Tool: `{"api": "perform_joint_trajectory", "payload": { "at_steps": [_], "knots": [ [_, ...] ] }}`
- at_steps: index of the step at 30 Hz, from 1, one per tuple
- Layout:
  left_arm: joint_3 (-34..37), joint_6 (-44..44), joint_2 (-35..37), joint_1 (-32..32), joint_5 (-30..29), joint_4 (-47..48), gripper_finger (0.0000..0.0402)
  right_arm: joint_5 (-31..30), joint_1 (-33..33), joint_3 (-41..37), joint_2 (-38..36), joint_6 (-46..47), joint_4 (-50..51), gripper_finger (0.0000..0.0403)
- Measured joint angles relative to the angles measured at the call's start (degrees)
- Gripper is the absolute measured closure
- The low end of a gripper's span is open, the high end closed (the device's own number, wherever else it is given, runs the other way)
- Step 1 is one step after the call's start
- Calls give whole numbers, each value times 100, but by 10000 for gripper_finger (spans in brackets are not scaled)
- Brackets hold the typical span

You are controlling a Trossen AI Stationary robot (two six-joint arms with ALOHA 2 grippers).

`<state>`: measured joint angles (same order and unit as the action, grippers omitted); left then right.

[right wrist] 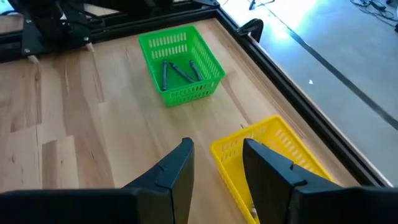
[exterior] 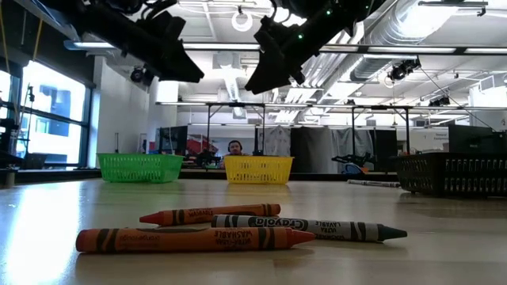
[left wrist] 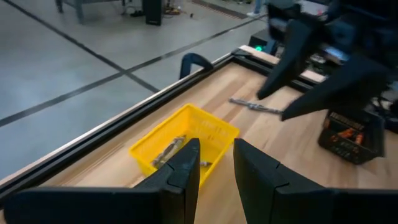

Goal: Sort crayons
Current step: Put the orange crayon into the black bin

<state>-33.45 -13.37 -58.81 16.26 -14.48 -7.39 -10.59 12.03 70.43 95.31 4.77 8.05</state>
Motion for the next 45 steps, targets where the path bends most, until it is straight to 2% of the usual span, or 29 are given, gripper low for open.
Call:
{"api": "perform_joint_trajectory", "payload": {
  "at_steps": [10, 20, 45],
  "knots": [
    [0, 7, -56, -409, -78, -20, 318, 0, -131, 0, 0, 134, -50, 273],
    [0, 8, -273, -444, -268, -27, 319, -5, -65, 0, 0, -74, -559, 273],
    [0, 7, -361, -512, -264, -508, 318, -15, 752, 0, 0, -92, -694, 273]
  ]
}}
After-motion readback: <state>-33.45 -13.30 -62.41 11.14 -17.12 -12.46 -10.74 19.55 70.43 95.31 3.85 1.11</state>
